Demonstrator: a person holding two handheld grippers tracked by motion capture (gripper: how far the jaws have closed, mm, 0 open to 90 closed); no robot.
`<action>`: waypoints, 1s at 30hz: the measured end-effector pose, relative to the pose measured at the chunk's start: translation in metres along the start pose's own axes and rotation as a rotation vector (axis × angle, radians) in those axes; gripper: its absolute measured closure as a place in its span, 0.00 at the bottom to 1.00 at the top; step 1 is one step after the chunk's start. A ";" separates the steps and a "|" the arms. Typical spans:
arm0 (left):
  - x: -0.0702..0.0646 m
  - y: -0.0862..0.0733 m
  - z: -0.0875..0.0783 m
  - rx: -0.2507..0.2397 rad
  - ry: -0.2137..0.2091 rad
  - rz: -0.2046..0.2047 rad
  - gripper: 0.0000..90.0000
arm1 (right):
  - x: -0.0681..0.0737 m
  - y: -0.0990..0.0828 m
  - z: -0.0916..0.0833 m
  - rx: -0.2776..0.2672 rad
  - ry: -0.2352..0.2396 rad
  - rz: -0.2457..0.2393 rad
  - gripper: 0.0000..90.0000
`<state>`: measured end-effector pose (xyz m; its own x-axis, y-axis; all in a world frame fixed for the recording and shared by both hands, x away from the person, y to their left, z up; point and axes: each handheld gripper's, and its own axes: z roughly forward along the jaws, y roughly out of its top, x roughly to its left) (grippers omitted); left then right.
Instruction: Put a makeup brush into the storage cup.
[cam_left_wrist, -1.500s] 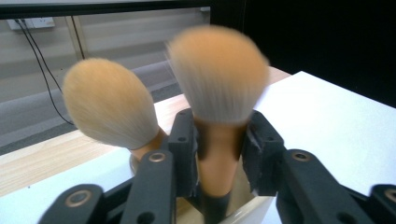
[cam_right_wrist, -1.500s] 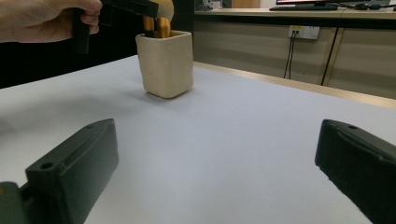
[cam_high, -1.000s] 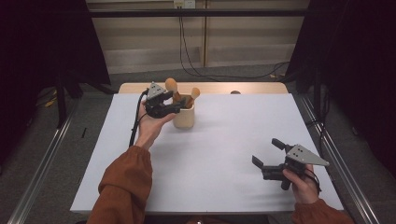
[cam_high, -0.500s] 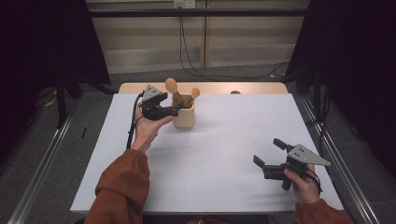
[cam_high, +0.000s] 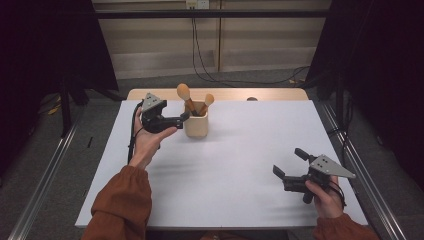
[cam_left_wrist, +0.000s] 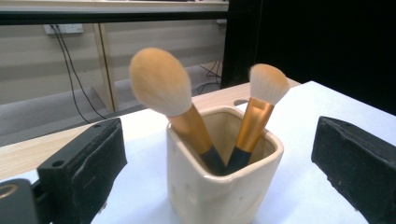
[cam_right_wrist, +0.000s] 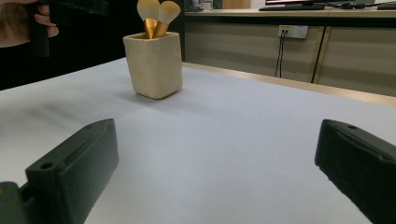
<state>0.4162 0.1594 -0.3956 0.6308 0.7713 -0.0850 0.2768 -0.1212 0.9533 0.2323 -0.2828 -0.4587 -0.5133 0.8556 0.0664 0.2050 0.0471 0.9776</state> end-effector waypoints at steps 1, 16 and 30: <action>0.001 -0.001 -0.002 -0.007 0.004 -0.018 0.02 | -0.001 0.000 0.000 0.000 -0.003 -0.003 0.00; 0.004 -0.011 -0.031 -0.016 0.020 -0.019 0.03 | -0.002 0.001 -0.003 0.001 -0.010 -0.002 0.00; 0.001 -0.026 -0.060 -0.004 0.011 -0.018 0.03 | -0.001 0.001 -0.002 0.004 -0.006 -0.007 0.00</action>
<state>0.3663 0.2008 -0.4033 0.6175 0.7803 -0.0989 0.2853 -0.1050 0.9527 0.2313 -0.2849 -0.4571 -0.5093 0.8586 0.0587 0.2048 0.0547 0.9773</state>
